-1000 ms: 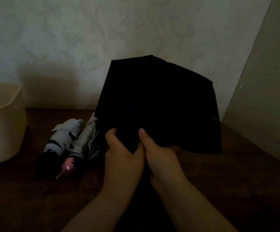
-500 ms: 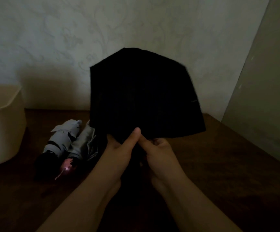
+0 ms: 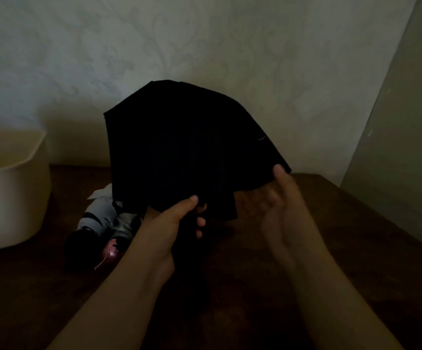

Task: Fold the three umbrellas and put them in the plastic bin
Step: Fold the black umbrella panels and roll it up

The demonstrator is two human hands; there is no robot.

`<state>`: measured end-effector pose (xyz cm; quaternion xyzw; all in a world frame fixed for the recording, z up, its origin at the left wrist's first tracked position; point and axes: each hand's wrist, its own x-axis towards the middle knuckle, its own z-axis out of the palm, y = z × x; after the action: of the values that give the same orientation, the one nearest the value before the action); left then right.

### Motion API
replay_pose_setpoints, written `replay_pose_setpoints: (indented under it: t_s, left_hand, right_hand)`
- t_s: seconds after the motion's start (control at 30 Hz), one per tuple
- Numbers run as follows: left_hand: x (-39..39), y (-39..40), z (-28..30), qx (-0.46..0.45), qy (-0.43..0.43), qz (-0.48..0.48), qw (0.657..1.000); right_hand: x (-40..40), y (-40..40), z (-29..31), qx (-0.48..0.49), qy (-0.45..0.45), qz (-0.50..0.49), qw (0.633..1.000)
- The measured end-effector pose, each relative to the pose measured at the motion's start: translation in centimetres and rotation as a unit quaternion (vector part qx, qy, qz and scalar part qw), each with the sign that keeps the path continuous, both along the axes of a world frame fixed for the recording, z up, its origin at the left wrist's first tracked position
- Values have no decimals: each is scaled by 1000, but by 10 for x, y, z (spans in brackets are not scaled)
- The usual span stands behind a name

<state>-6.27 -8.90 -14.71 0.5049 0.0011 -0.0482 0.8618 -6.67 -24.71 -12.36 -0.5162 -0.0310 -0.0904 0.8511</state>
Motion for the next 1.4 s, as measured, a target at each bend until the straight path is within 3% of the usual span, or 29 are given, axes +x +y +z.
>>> replay_pose_setpoints:
  t_s: [0.1,0.23,0.63,0.73,0.8,0.83,0.9,0.97,1.03,1.07,1.13,1.23,1.3,1.4]
  left_hand:
    - [-3,-2,3,3,-27,1,1000]
    - [-10,-10,5,-17,-17,-65,998]
    - [-20,-9,13,-168,43,-111,979]
    - [-19,-8,11,-148,49,-100,983]
    - [-16,-10,10,-117,51,-83,988]
    - [-15,-10,9,-96,49,-70,992]
    - [-14,-13,5,-55,41,-47,997]
    - [-14,-15,2,-13,20,-24,999]
    - [-15,-16,-1,24,-6,-20,999]
    - [-16,-17,-1,37,-17,-26,999]
    - [-18,-19,-1,53,-32,-51,997]
    - [-20,-21,-1,74,-38,-88,993]
    - [-20,-22,-3,90,-51,-93,990]
    - [-15,-18,-7,106,-47,-80,990]
  right_hand:
    - [2,-15,3,-14,10,-69,997]
    - [1,-18,1,-109,8,-133,985]
    - [0,-2,2,-98,0,-55,994]
    - [4,-6,-3,-109,53,-124,985]
    - [5,-17,-5,-163,65,-266,948]
    - [0,-20,-3,-198,20,-345,917]
    - [-17,-12,6,-278,-165,-421,847]
    - [-28,7,11,-405,-285,-379,781]
    - [-24,17,2,-540,-253,-297,746]
    - [-19,17,-3,-564,-194,-256,761]
    - [-12,11,-7,-524,-89,-189,826]
    - [-8,2,-7,-452,-71,-123,881]
    - [-7,1,-6,-420,-82,-87,900]
    - [-8,-2,-4,-435,-80,-69,894]
